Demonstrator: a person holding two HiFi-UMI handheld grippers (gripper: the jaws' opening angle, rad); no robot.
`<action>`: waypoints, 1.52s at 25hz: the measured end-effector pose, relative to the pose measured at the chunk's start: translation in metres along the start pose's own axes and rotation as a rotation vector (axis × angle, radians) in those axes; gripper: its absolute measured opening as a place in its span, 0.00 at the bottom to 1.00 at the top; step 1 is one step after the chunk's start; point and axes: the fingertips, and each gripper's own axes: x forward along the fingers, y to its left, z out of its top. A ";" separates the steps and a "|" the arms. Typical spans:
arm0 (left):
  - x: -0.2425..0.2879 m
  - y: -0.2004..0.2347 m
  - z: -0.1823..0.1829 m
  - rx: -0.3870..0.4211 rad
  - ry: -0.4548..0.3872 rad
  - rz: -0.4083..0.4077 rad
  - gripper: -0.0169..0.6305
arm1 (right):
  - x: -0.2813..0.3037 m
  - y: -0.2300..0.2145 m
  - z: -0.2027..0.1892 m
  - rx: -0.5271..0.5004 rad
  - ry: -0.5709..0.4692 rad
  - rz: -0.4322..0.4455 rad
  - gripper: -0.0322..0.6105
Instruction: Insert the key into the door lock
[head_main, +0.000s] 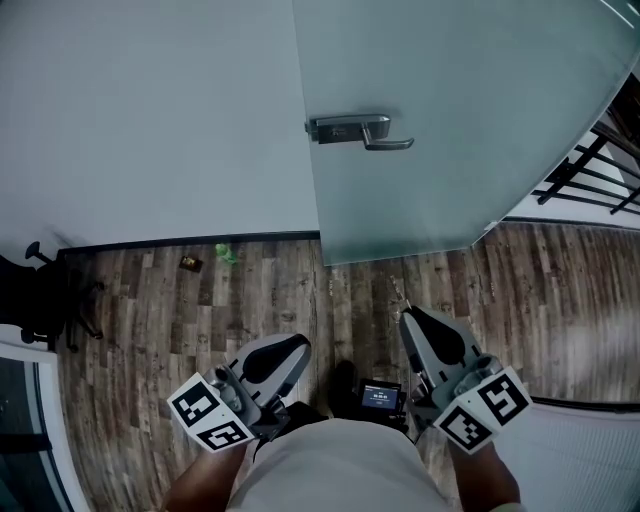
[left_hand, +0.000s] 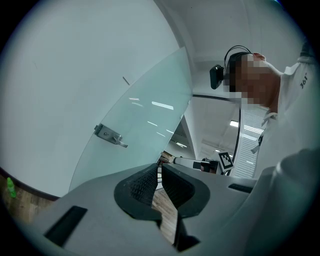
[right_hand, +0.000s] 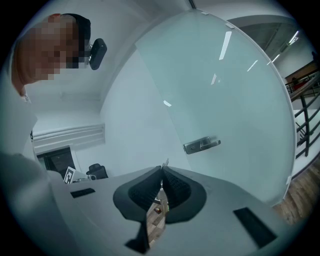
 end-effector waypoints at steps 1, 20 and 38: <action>0.004 0.001 0.001 0.000 -0.001 0.004 0.06 | 0.001 -0.004 0.001 0.002 0.002 0.002 0.08; 0.031 0.081 0.042 -0.018 0.024 0.004 0.06 | 0.074 -0.033 0.014 0.035 0.026 -0.029 0.08; 0.038 0.159 0.088 -0.032 0.102 -0.143 0.06 | 0.154 -0.029 0.028 0.027 0.004 -0.173 0.08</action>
